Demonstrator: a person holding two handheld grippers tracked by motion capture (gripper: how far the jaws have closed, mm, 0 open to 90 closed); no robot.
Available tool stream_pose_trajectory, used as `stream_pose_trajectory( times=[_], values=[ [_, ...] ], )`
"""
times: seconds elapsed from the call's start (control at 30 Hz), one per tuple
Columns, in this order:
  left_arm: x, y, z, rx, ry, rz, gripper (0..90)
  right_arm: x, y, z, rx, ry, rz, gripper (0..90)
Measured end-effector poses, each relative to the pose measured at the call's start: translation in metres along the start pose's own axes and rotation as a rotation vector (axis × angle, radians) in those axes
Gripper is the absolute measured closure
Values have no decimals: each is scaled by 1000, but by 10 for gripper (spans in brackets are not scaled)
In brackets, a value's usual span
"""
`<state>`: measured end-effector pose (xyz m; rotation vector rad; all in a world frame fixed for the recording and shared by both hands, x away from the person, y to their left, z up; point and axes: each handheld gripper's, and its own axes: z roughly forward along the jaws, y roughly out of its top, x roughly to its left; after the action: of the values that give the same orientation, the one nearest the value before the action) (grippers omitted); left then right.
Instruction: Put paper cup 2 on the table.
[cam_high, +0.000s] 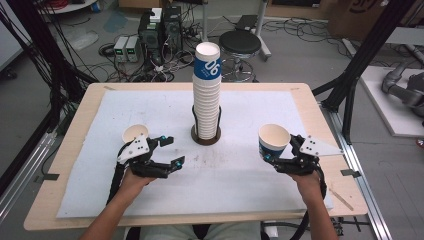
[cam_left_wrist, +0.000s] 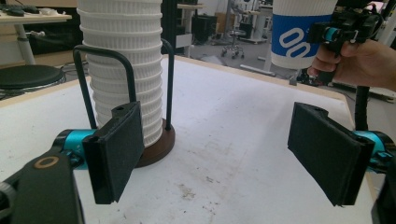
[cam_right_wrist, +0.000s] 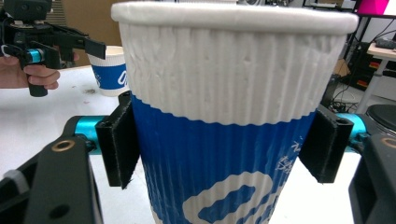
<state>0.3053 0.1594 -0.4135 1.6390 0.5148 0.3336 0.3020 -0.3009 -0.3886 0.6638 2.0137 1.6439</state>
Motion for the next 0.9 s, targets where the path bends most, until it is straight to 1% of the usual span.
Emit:
stream_pose_trajectory(
  times=[0.07,0.1,0.2,0.23,0.27,0.33,0.37,0.4,0.5,0.63,0.77,0.87,0.9],
  values=[
    [1,0,-1,1,2,-1,185,1,0,1,1,-3,5,258],
    [1,0,-1,3,3,-1,185,0,0,2,0,-4,-4,258],
    [1,-1,-2,8,7,-2,185,-1,-1,4,6,-10,4,258],
    [2,-1,-2,12,12,-2,185,-2,-1,6,5,-14,3,258],
    [2,-1,-2,13,15,0,185,-2,-1,8,5,-13,14,258],
    [3,-1,-4,13,21,-5,185,-6,-1,11,2,-23,11,257],
    [3,-2,-4,12,22,-5,185,-7,-2,13,6,-28,21,258],
    [3,-2,-4,13,24,-4,185,-10,-2,16,8,-37,30,258],
    [4,-2,-4,15,23,-6,185,-18,-7,24,30,-87,35,258],
    [3,-3,-2,20,17,-4,185,-34,-15,33,52,-151,71,258],
    [3,-4,0,25,13,-9,185,-46,-23,39,88,-199,104,258],
    [3,-4,0,27,12,-4,185,-54,-30,45,117,-222,126,258],
    [3,-4,0,30,11,-4,185,-56,-33,47,125,-227,145,258]
  ],
)
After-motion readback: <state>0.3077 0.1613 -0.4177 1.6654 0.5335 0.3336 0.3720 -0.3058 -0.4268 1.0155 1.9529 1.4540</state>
